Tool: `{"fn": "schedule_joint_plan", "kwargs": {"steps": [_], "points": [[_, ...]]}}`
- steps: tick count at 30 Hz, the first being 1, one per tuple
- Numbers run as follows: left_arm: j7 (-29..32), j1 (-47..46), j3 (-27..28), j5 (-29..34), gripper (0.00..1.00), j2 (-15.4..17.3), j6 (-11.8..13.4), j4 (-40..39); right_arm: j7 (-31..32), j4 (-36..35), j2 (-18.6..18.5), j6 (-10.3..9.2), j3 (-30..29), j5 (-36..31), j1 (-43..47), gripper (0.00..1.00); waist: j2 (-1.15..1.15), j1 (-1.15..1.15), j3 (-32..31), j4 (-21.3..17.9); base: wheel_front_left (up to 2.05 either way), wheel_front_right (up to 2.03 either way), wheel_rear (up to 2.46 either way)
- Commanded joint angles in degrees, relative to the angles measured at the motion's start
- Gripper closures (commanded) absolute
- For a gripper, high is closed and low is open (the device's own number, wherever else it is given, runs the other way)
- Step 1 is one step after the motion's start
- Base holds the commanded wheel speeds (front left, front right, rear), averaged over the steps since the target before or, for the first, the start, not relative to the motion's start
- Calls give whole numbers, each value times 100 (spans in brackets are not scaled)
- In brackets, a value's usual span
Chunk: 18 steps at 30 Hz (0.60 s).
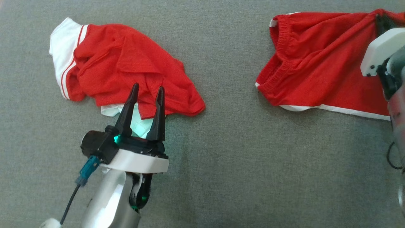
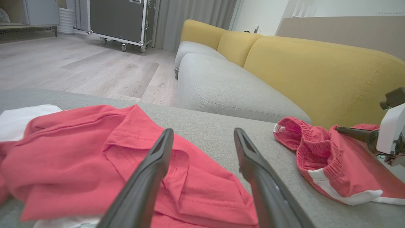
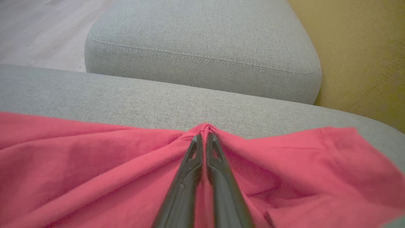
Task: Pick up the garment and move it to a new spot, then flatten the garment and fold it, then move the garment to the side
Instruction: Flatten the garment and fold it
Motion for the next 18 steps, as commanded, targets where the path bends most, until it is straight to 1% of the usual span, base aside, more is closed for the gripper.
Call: {"fn": "schedule_joint_plan", "kwargs": {"steps": [1, 6, 11, 15, 18], "points": [[-55, -157, 144, -32, 0, 32, 25, -148, -47, -103, -45, -4, 57, -67, -142, 0, 0, -1, -24, -15, 0, 0, 0], [-55, -136, 254, -5, 0, 32, 44, -200, -502, 19, 102, -4, 63, -103, -133, 0, 0, -1, -219, -214, 0, 0, 0], [-55, -38, 431, 31, 0, 32, 54, -280, -1111, -17, 355, -4, 84, 127, 102, 0, 0, -1, -531, -569, 0, 0, 0], [-55, 65, 577, 77, 0, 32, 61, -348, -1363, -360, 659, -4, 180, 406, 454, 0, 0, -1, -785, -933, 0, 0, 0], [-55, 135, 655, 103, 0, 32, 66, -397, -1410, -881, 867, -4, 295, 609, 863, 0, 0, -1, -947, -1195, 0, 0, 0]]}}
